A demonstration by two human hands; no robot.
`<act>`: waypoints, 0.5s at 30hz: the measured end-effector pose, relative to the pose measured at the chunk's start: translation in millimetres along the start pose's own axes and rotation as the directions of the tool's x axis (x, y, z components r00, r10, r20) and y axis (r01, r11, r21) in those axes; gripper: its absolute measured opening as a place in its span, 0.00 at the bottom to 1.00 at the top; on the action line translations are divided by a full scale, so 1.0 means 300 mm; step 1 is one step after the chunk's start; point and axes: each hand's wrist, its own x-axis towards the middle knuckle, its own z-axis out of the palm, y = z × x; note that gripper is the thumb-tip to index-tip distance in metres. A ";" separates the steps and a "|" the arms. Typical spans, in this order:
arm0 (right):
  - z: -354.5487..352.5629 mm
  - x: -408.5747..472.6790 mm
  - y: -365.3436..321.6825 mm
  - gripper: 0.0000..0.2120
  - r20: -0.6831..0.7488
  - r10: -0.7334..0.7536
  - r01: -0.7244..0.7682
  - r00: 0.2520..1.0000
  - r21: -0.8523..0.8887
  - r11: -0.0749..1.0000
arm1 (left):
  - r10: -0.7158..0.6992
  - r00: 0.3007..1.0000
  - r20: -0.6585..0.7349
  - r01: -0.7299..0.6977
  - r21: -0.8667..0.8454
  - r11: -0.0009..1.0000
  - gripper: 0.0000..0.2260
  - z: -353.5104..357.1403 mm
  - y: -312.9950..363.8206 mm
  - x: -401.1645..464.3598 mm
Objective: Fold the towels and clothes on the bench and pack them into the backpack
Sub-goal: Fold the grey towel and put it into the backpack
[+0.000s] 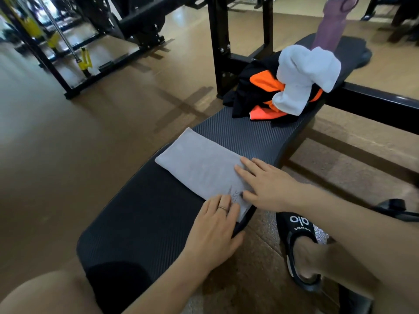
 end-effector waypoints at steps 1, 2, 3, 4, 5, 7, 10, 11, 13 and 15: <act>-0.001 -0.013 -0.007 0.37 0.015 -0.004 0.004 1.000 -0.010 1.000 | -0.011 1.000 -0.021 0.011 0.002 1.000 0.24 0.001 0.009 -0.001; -0.003 -0.026 -0.013 0.39 0.035 -0.008 0.008 0.999 -0.015 1.000 | -0.010 0.999 -0.042 0.010 0.002 1.000 0.22 0.002 0.018 -0.006; -0.006 -0.040 -0.016 0.41 0.055 -0.015 0.016 0.998 -0.015 1.000 | 0.002 0.998 -0.070 -0.001 0.011 1.000 0.20 0.004 0.024 -0.013; -0.011 -0.055 -0.018 0.44 0.069 -0.027 0.028 0.997 -0.015 0.999 | 0.024 0.995 -0.094 -0.021 0.027 0.999 0.17 0.009 0.025 -0.023; -0.015 -0.068 -0.019 0.47 0.077 -0.043 0.045 0.996 -0.021 0.999 | 0.052 0.992 -0.114 -0.047 0.042 0.998 0.13 0.009 0.021 -0.034; -0.016 -0.097 -0.020 0.52 0.105 -0.076 0.084 0.992 -0.070 0.994 | 0.114 0.984 -0.140 -0.106 0.068 0.992 0.08 0.006 -0.009 -0.055; 0.010 -0.130 -0.035 0.53 0.074 -0.107 0.117 0.992 -0.157 0.981 | 0.221 0.963 -0.153 -0.212 0.075 0.974 0.04 -0.003 -0.092 -0.095; 0.022 -0.133 -0.042 0.49 -0.001 -0.132 0.130 0.991 -0.171 0.977 | 0.250 0.958 -0.138 -0.242 0.071 0.968 0.05 -0.008 -0.120 -0.110; 0.041 -0.135 -0.049 0.36 -0.168 -0.233 0.198 0.958 -0.202 0.959 | 0.285 0.950 -0.125 -0.278 0.066 0.958 0.08 -0.015 -0.167 -0.140; 0.050 -0.137 -0.053 0.24 -0.233 -0.346 0.293 0.909 -0.235 0.927 | 0.260 0.953 -0.156 -0.256 0.047 0.966 0.11 -0.028 -0.194 -0.165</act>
